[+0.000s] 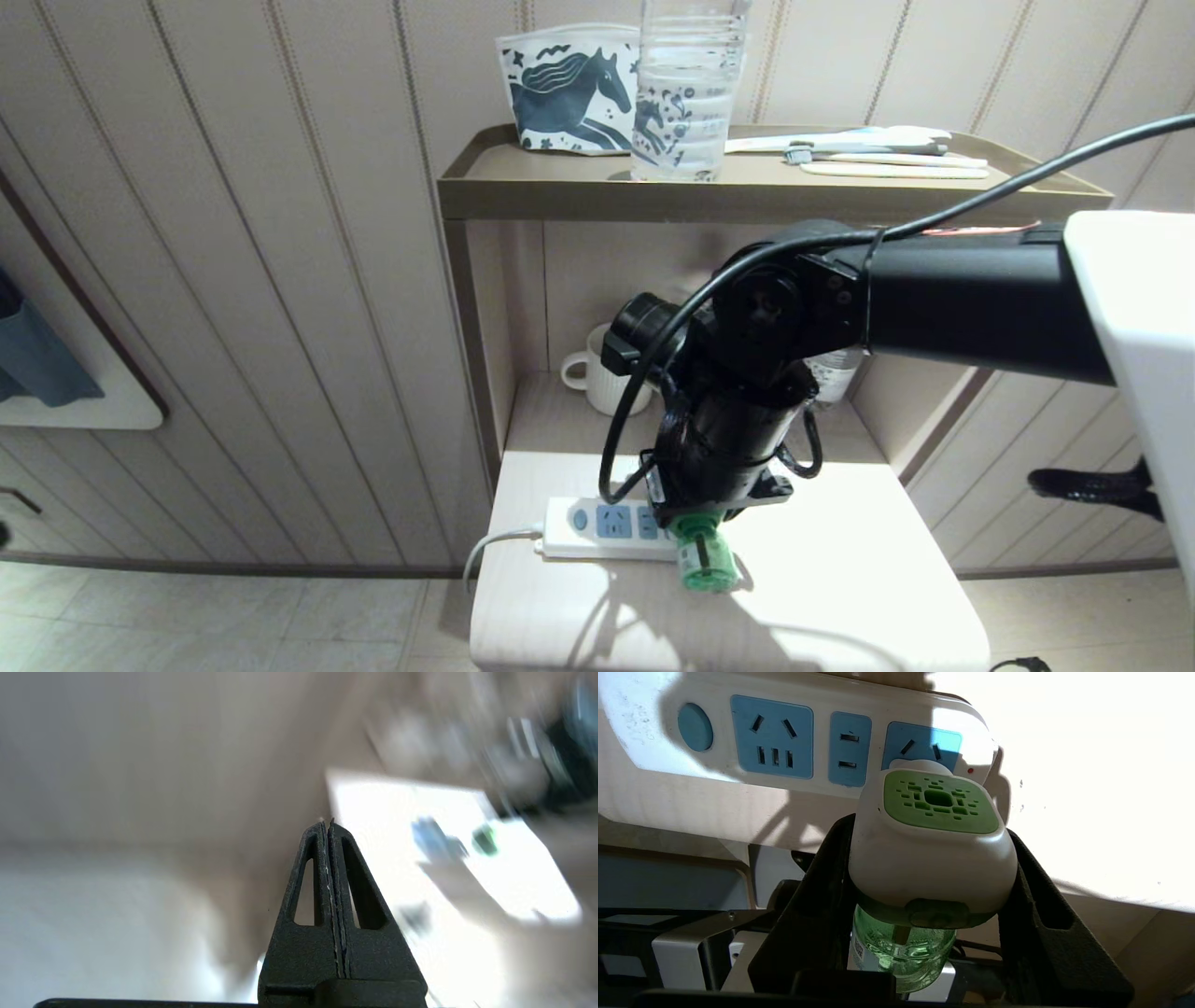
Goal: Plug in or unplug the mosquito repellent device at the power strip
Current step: Hold the socket with your left hand and unplug it with your right hand
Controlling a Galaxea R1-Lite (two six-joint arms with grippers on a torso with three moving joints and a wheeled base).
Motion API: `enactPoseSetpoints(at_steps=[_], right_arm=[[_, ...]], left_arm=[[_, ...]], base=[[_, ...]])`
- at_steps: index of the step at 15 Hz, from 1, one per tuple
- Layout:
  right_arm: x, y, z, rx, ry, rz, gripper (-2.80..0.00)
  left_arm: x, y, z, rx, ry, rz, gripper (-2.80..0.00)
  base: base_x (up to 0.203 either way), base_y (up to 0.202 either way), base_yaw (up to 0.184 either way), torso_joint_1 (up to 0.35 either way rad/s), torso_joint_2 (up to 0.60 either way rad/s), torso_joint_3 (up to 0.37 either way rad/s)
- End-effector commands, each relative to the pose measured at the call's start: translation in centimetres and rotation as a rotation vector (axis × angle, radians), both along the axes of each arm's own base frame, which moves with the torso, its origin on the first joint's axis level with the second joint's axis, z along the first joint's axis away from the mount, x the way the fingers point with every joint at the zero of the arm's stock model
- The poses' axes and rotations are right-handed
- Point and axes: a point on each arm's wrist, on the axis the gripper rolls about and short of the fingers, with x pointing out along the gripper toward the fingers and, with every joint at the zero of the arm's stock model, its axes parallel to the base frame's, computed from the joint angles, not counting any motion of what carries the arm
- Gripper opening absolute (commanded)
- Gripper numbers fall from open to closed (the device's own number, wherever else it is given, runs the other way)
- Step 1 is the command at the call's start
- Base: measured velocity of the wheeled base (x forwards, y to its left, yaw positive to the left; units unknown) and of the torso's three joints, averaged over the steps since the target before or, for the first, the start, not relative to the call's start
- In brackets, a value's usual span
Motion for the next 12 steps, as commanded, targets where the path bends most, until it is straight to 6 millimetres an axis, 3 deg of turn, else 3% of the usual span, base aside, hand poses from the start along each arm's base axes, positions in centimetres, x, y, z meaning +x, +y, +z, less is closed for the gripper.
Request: enactPoseSetpoints(at_steps=[1, 4, 8, 12], right_arm=[[0.0, 0.1, 0.3, 0.013, -0.018, 0.011, -2.80], [0.0, 0.1, 0.2, 0.011, -0.017, 0.015, -2.80], [0.2, 0.3, 0.0, 0.013, -0.022, 0.022, -2.80], [0.1, 1.1, 0.0, 0.034, -0.047, 0.056, -2.80]], left_arm=[[8.2, -1.3, -1.4, -0.107, 0.392, -0.247, -2.80], [13.3, -4.3, -3.7, -0.179, 0.587, -0.486, -2.80], [15.3, -8.2, -4.6, -0.209, 0.670, -0.647, -2.80], [17.4, -10.2, -6.4, -0.233, 0.710, -0.656, -2.80]], base=[[0.000, 0.000, 0.000, 0.000, 0.00, 0.000], [0.000, 0.000, 0.000, 0.000, 0.00, 0.000], [0.000, 0.000, 0.000, 0.000, 0.00, 0.000], [0.000, 0.000, 0.000, 0.000, 0.00, 0.000]])
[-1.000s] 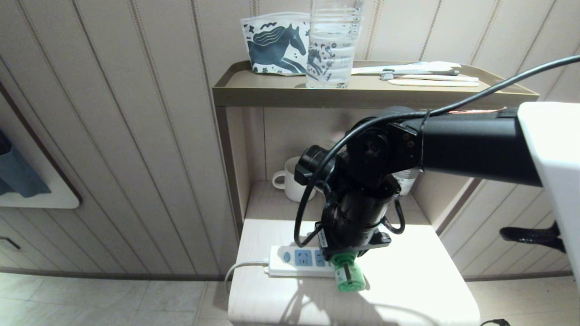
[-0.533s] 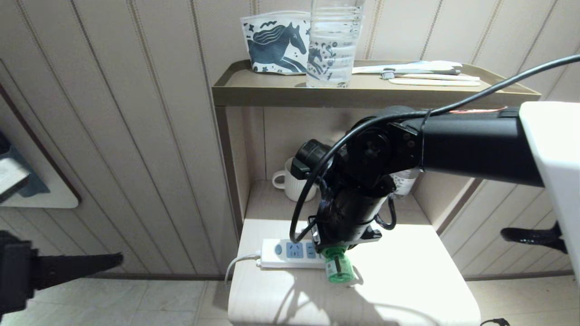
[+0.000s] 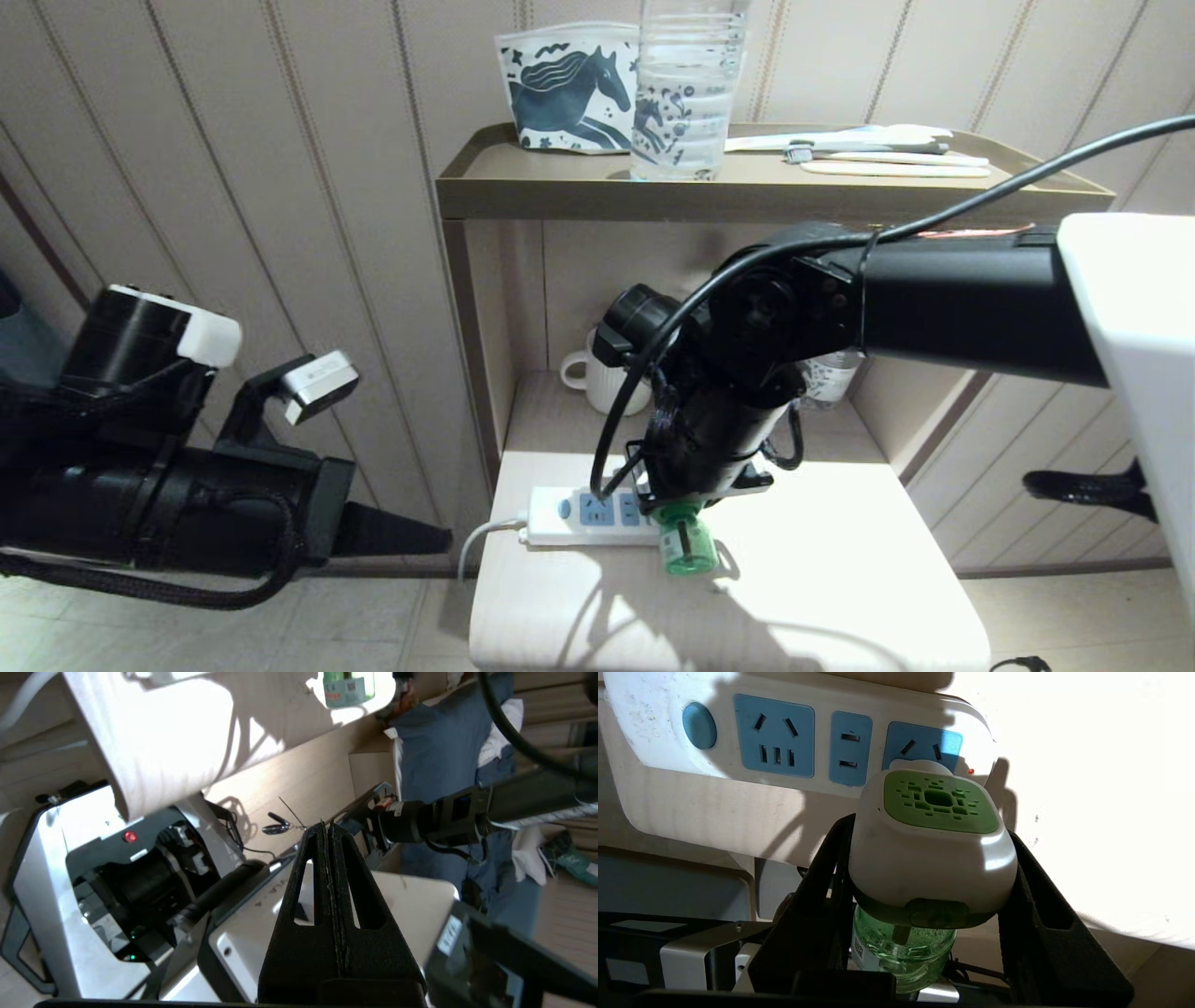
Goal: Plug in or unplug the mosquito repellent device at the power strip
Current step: Hold the socket with your left hand and unplug it with your right hand
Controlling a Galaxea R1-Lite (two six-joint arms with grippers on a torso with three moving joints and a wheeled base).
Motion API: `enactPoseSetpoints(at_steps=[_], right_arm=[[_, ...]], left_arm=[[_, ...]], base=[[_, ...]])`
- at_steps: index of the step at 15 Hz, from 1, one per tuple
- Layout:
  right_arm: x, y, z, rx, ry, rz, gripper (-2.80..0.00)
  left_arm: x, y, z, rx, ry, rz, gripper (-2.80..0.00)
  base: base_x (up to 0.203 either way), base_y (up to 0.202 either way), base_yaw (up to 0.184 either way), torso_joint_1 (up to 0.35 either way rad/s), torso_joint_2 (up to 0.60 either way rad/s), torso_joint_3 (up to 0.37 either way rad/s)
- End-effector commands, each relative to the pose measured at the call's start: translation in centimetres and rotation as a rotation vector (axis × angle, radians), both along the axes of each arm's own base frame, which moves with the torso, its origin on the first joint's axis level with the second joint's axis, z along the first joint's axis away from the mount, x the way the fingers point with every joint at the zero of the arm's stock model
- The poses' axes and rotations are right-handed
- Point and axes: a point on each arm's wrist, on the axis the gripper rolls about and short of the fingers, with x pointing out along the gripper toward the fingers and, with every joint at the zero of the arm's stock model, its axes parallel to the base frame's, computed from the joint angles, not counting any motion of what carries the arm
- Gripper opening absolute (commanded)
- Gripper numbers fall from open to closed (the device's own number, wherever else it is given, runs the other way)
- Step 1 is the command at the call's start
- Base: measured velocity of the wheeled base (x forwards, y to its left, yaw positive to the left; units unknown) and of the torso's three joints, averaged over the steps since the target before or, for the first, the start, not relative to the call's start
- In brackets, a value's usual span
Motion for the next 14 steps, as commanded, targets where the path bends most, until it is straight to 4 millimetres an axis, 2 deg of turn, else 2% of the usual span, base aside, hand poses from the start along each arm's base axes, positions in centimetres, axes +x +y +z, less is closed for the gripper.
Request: enactPoseSetpoints(at_steps=[1, 5, 9, 14], right_arm=[[-0.2, 0.4, -0.2, -0.005, 0.004, 0.010, -2.80], [-0.4, 0.4, -0.3, -0.011, 0.014, 0.016, -2.80], [-0.4, 0.4, -0.3, -0.012, 0.014, 0.022, -2.80], [-0.4, 0.4, -0.4, -0.017, 0.019, 0.030, -2.80]], left_arm=[[1.5, -1.1, -2.0, 0.022, 0.065, -0.016, -2.80], [3.6, -2.4, -4.0, 0.032, 0.062, -0.019, -2.80], [5.5, -3.1, -4.9, 0.083, -0.027, 0.069, -2.80], [7.3, -3.3, -6.4, 0.089, -0.021, 0.105, -2.80]], base=[[0.000, 0.000, 0.000, 0.000, 0.00, 0.000], [0.000, 0.000, 0.000, 0.000, 0.00, 0.000], [0.000, 0.000, 0.000, 0.000, 0.00, 0.000], [0.000, 0.000, 0.000, 0.000, 0.00, 0.000]])
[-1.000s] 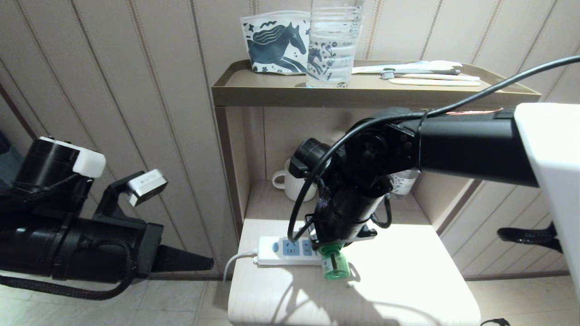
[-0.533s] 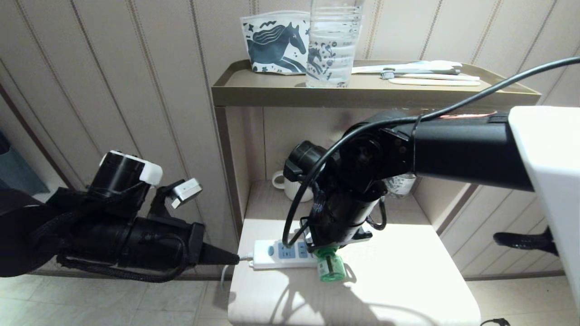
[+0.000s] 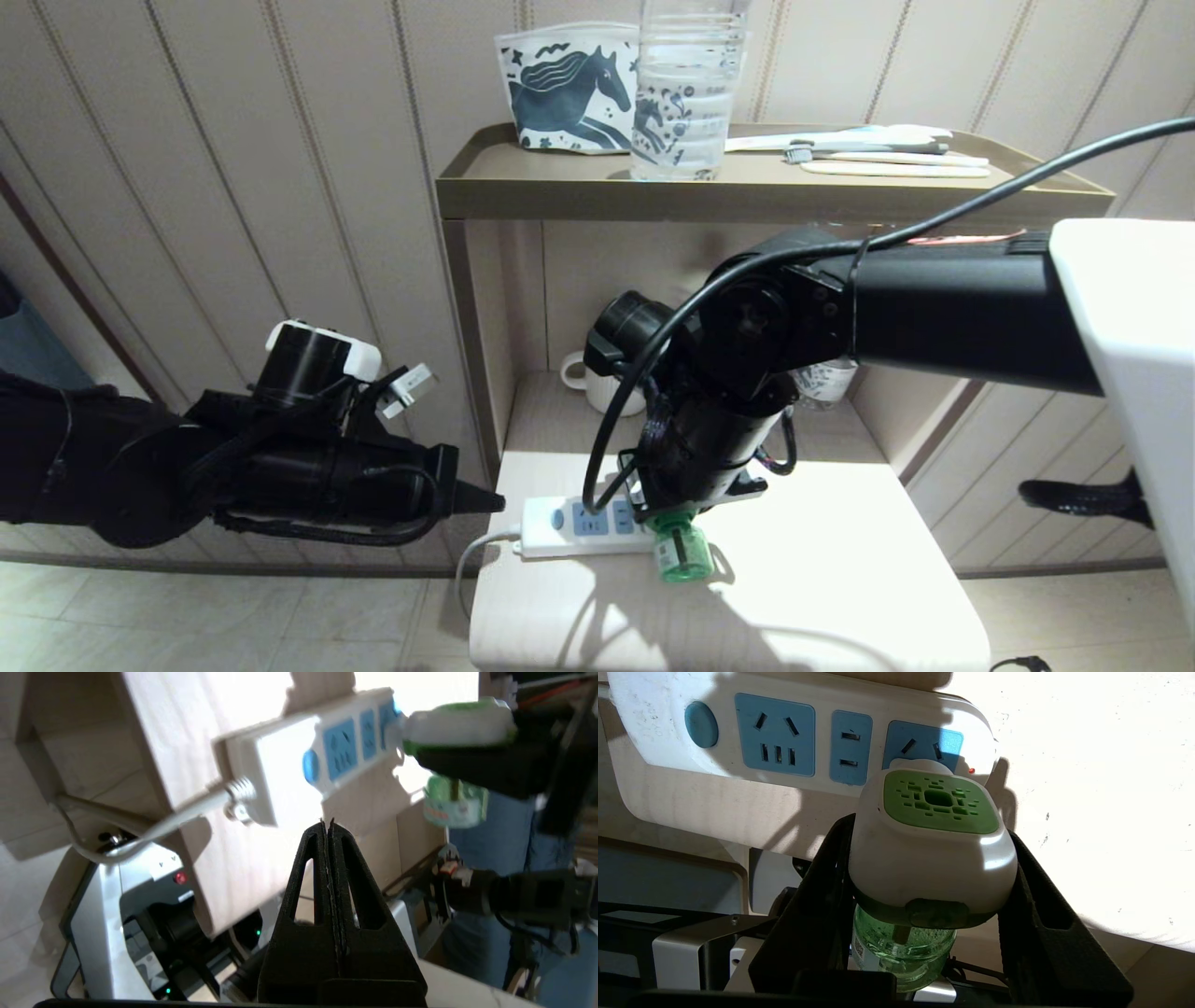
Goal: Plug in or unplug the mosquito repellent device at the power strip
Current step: Hold the socket with your left hand and unplug it with your right hand
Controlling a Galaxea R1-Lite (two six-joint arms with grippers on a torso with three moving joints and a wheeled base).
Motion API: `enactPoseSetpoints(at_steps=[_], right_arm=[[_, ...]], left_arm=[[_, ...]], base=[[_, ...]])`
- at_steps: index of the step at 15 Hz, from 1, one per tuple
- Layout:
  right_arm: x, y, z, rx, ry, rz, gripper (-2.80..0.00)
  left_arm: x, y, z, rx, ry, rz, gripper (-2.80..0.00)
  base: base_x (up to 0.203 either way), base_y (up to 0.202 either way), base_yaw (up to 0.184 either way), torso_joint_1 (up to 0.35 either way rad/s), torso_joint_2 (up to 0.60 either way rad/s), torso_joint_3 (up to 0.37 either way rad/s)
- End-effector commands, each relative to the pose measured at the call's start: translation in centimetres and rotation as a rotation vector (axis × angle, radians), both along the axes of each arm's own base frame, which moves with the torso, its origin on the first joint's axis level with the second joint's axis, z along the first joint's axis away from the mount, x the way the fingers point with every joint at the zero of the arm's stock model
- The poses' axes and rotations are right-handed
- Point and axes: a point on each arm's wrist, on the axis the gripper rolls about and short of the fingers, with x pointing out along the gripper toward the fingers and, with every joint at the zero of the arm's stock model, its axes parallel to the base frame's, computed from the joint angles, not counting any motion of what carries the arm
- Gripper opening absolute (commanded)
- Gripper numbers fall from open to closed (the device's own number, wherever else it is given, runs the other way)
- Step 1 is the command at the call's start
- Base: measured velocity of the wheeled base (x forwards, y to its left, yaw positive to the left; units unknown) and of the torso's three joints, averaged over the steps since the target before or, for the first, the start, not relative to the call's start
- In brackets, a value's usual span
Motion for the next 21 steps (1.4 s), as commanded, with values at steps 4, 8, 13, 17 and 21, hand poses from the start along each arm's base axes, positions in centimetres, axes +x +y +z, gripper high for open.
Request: enactPoseSetpoints(at_steps=[4, 8, 13, 17, 21], right_arm=[[0.0, 0.1, -0.2, -0.006, 0.006, 0.000, -2.80], [0.2, 0.2, -0.6, -0.010, 0.010, -0.001, -2.80], [0.2, 0.2, -0.6, -0.011, 0.009, -0.001, -2.80], [0.2, 0.2, -0.6, -0.010, 0.009, 0.002, -2.80], [0.2, 0.2, -0.6, -0.010, 0.011, 0.004, -2.80]], left_arm=[[1.2, -0.3, -1.8, 0.035, 0.033, 0.037, -2.80], [1.2, -1.2, -2.3, 0.040, 0.050, 0.012, -2.80], [1.3, -3.0, -3.3, 0.053, 0.078, -0.011, -2.80], [1.6, -4.0, -2.9, 0.074, 0.041, 0.032, -2.80], [2.1, -4.3, -3.4, 0.080, 0.051, 0.036, -2.80]], base=[[0.000, 0.000, 0.000, 0.000, 0.00, 0.000], [0.000, 0.000, 0.000, 0.000, 0.00, 0.000], [0.000, 0.000, 0.000, 0.000, 0.00, 0.000], [0.000, 0.000, 0.000, 0.000, 0.00, 0.000], [0.000, 0.000, 0.000, 0.000, 0.00, 0.000]])
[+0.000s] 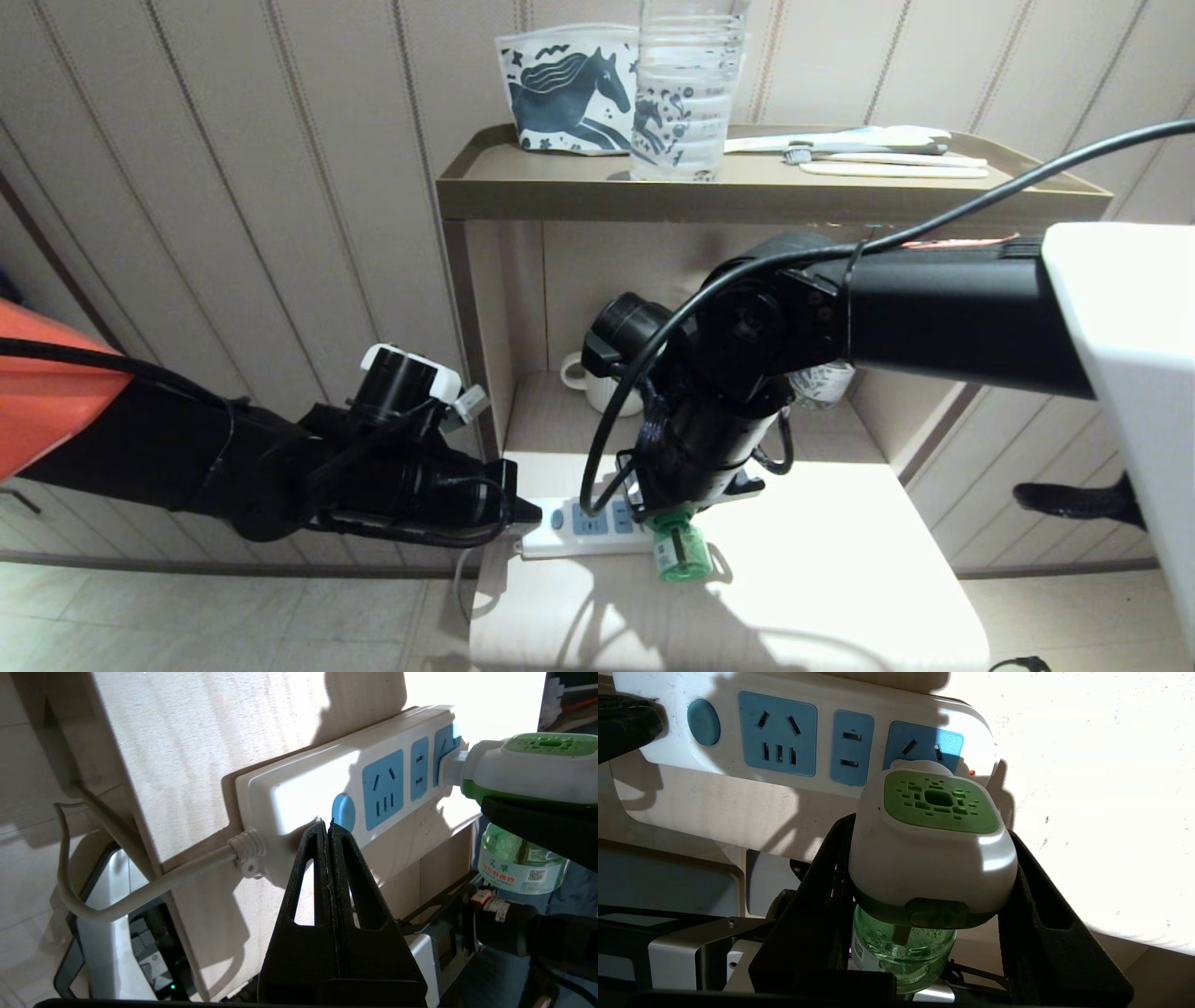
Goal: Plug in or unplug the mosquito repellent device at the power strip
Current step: Hold the socket with your left hand and unplug it with your right hand
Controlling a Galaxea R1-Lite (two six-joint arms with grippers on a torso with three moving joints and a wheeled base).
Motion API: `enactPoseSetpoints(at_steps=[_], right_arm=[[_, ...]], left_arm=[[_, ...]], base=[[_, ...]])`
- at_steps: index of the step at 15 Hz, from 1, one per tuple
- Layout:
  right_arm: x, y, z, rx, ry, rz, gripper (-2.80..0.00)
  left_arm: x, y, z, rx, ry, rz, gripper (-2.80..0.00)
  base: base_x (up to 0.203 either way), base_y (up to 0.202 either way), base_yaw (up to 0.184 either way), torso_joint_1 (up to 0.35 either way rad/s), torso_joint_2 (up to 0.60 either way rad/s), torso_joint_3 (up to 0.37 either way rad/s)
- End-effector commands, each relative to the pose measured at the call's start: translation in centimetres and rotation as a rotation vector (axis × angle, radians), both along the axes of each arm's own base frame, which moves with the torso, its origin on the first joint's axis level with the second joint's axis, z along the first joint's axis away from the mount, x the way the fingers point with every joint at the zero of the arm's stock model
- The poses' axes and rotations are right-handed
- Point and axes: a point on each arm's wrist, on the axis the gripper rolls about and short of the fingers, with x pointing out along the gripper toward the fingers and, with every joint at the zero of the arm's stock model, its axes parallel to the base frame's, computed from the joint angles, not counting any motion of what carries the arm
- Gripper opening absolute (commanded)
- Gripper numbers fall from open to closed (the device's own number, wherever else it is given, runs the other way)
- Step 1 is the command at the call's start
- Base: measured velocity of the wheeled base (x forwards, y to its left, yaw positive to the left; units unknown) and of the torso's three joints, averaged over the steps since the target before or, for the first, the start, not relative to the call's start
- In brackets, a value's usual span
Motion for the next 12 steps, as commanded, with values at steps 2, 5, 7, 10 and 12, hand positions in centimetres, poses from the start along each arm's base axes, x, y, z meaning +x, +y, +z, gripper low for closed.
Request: enactPoseSetpoints(at_steps=[2, 5, 7, 10, 12], right_arm=[[-0.2, 0.1, -0.1, -0.007, 0.006, 0.004, -2.80], [-0.3, 0.0, 0.4, 0.000, -0.005, 0.012, -2.80], [-0.6, -0.3, 1.2, 0.013, -0.023, 0.019, -2.80], [-1.0, -0.7, 2.4, 0.034, -0.050, 0.021, -2.80], [-0.9, -1.0, 2.6, 0.034, -0.055, 0.028, -2.80]], left_arm=[[0.3, -0.2, -0.5, 0.003, 0.010, 0.001, -2.80], [0.0, -0.5, -1.1, 0.013, 0.027, -0.012, -2.80], [-0.3, -1.1, -1.8, 0.026, 0.034, -0.028, -2.80], [-1.0, -2.4, -3.2, 0.063, 0.008, -0.034, -2.80], [-1.3, -2.8, -3.2, 0.067, 0.000, -0.044, -2.80]], base=[[0.000, 0.000, 0.000, 0.000, 0.00, 0.000], [0.000, 0.000, 0.000, 0.000, 0.00, 0.000], [0.000, 0.000, 0.000, 0.000, 0.00, 0.000], [0.000, 0.000, 0.000, 0.000, 0.00, 0.000], [0.000, 0.000, 0.000, 0.000, 0.00, 0.000]])
